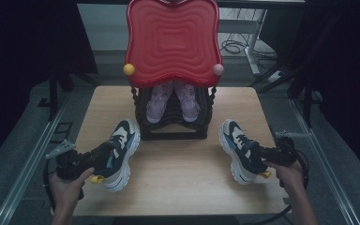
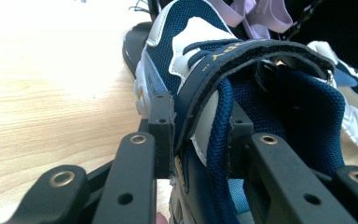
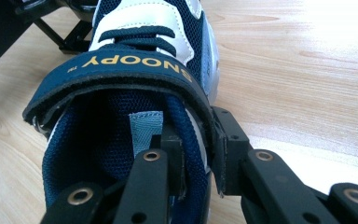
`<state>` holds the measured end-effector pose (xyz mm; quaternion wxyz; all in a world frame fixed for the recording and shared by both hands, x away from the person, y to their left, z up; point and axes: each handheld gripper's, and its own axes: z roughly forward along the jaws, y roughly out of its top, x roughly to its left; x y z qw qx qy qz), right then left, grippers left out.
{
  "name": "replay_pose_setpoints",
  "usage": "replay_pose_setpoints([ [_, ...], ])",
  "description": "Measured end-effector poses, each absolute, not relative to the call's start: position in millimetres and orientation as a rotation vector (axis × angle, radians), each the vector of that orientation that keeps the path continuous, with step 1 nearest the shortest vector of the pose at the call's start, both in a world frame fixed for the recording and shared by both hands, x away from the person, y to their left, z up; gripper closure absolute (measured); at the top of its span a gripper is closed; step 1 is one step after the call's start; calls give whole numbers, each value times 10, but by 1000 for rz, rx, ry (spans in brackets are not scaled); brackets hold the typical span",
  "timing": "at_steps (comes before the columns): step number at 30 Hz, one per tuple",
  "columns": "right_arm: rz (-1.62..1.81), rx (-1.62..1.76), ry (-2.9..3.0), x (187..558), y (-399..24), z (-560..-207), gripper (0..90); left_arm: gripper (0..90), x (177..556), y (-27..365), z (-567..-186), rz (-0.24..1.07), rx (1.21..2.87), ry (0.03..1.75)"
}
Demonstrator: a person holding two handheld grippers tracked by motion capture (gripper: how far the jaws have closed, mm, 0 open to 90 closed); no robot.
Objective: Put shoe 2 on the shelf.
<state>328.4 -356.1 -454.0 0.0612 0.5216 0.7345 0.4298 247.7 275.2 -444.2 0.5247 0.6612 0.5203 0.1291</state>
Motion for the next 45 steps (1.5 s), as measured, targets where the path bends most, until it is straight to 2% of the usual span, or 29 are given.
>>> replay_pose_setpoints([
  [31,1520,1633,2033,3398,-3490,-4566,768,715,2645,3064,-4456,298,1359,1265],
  [45,1620,1623,1935,3479,-3467,-4383,768,714,2795,3090,-4284,315,1313,1237],
])
